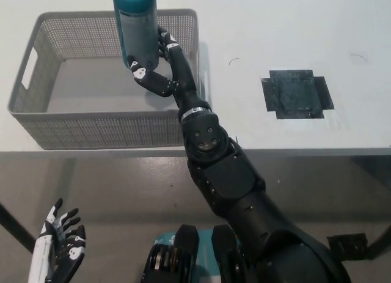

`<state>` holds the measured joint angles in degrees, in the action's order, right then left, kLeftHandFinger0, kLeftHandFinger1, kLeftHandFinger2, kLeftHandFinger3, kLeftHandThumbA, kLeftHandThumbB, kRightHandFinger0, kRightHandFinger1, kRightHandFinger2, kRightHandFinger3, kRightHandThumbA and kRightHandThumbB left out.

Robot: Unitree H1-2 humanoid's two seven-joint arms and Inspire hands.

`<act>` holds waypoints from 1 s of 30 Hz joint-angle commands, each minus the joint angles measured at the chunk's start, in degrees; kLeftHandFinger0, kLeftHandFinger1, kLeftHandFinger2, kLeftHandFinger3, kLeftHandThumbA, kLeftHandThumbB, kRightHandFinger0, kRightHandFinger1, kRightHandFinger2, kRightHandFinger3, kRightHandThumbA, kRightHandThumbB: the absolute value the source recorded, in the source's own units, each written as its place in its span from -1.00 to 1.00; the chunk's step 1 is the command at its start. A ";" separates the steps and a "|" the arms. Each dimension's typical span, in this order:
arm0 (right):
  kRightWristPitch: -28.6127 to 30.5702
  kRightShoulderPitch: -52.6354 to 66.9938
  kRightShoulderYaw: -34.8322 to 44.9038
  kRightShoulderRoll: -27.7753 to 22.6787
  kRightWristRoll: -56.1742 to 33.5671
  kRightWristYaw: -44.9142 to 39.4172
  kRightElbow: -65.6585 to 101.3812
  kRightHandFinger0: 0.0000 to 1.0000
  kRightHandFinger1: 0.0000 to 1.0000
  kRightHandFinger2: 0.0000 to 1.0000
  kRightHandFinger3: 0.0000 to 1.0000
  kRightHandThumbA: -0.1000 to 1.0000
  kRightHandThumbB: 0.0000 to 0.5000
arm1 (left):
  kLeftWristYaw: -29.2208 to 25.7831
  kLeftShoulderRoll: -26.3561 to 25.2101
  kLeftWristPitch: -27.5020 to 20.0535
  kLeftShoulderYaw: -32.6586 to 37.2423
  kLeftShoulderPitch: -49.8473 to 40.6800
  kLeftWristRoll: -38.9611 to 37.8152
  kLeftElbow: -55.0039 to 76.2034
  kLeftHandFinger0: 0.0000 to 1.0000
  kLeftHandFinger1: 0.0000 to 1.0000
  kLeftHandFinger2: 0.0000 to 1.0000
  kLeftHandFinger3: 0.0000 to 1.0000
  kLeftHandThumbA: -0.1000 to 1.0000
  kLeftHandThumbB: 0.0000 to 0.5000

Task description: Use the right hand to pick up an air purifying spray and put it inside a container

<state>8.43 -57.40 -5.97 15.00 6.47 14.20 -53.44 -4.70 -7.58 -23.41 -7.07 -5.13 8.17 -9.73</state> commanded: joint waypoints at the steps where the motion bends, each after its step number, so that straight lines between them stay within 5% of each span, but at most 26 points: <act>1: -0.47 -0.39 -0.36 -0.88 -1.45 -6.26 -0.86 1.00 1.00 1.00 1.00 -0.31 1.00 | -0.42 -0.91 -1.24 -0.29 0.06 -0.33 0.89 0.50 0.62 0.69 1.00 0.19 0.13; 9: -1.04 -0.56 0.14 -2.25 -3.52 -11.48 3.59 1.00 1.00 1.00 1.00 -0.04 1.00 | 0.16 -1.01 -0.35 -0.27 -0.46 -1.13 1.16 0.56 0.67 0.73 1.00 -0.02 0.05; 12: -2.22 0.39 -0.07 -3.47 -4.26 -14.01 9.93 1.00 1.00 1.00 1.00 0.17 1.00 | 0.49 -1.07 -0.77 -0.04 -1.20 -1.49 1.30 0.69 0.69 0.76 1.00 -0.02 0.21; 17: -6.86 0.97 0.85 -4.79 -5.69 -15.27 20.00 1.00 1.00 1.00 1.00 0.05 1.00 | -0.34 -1.05 -0.37 -0.09 -1.39 -0.07 0.93 0.74 0.67 0.71 1.00 -0.01 0.16; 24: -11.57 2.37 1.43 -9.40 -5.02 -16.28 40.38 1.00 1.00 1.00 1.00 0.27 1.00 | -0.56 -1.28 -1.38 -0.11 -2.06 0.41 0.85 0.69 0.63 0.68 1.00 -0.04 0.15; 30: -11.31 7.84 1.50 -17.06 -2.27 -18.37 61.83 1.00 1.00 1.00 1.00 0.06 1.00 | -0.38 -1.69 -1.72 -0.39 -2.14 -0.15 0.52 0.61 0.60 0.67 1.00 0.05 0.23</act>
<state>0.20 -50.86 -5.20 4.43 3.05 0.03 -15.06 -4.67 -7.61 -22.90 -6.90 -6.42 7.88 -9.97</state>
